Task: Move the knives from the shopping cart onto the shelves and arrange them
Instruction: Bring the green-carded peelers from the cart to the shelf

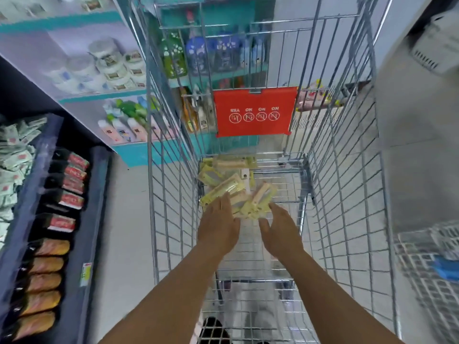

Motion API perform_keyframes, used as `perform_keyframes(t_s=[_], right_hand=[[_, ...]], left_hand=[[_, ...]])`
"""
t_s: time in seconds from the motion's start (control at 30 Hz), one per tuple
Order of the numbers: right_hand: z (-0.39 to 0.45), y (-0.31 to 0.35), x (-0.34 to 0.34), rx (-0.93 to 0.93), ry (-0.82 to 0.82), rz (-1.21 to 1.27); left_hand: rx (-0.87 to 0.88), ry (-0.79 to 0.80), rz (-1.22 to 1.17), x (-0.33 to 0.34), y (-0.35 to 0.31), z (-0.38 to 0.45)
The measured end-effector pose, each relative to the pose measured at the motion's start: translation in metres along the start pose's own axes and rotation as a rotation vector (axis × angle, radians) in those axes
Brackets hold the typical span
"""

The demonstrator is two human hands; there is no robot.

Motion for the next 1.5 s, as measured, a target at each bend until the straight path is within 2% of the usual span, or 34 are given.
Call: perform_keyframes(t_s=[0.17,0.37,0.53,0.63,0.8,1.0,1.07,1.13,1.27,1.43,1.5], right_hand=[[0.045,-0.032,0.05,0.09,0.009,-0.021],[0.086,-0.056,0.108,0.102,0.029,-0.069],[0.118,-0.06,0.125,0.0,-0.065,-0.243],[0.13,-0.072,0.133,0.05,-0.083,-0.303],[0.139,-0.074,0.135,0.109,-0.157,-0.197],[0.145,-0.09,0.112,0.261,-0.211,-0.027],[0.144,-0.083,0.113,0.206,-0.171,0.056],[0.139,-0.066,0.118,0.053,-0.081,0.055],[0.119,-0.044,0.144,-0.278,0.156,-0.209],[0.112,-0.047,0.158,-0.34,0.295,-0.324],[0.114,-0.046,0.149,-0.33,0.241,-0.366]], left_hand=[[-0.001,0.063,0.05,0.053,0.018,0.045],[0.02,0.044,0.11,0.098,0.04,0.094],[0.02,0.03,0.163,0.119,0.054,0.115],[0.031,0.003,0.146,0.128,0.057,0.118],[0.038,-0.094,0.151,0.124,0.059,0.122],[-0.068,-0.096,0.136,0.119,0.065,0.128],[-0.098,-0.087,0.154,0.118,0.07,0.128],[-0.15,-0.066,0.118,0.118,0.076,0.126],[-0.216,-0.094,-0.019,0.115,0.083,0.118],[-0.284,-0.091,-0.068,0.121,0.093,0.105],[-0.293,-0.086,-0.037,0.122,0.096,0.1]])
Point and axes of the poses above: each hand's wrist, its own z-axis towards the middle knuckle, its own x-axis out of the palm, y = z × x, the point moved 10 cm from there along z, towards the middle knuckle, and after that the axes turned 14 degrees about -y, right-handed, at the moved point
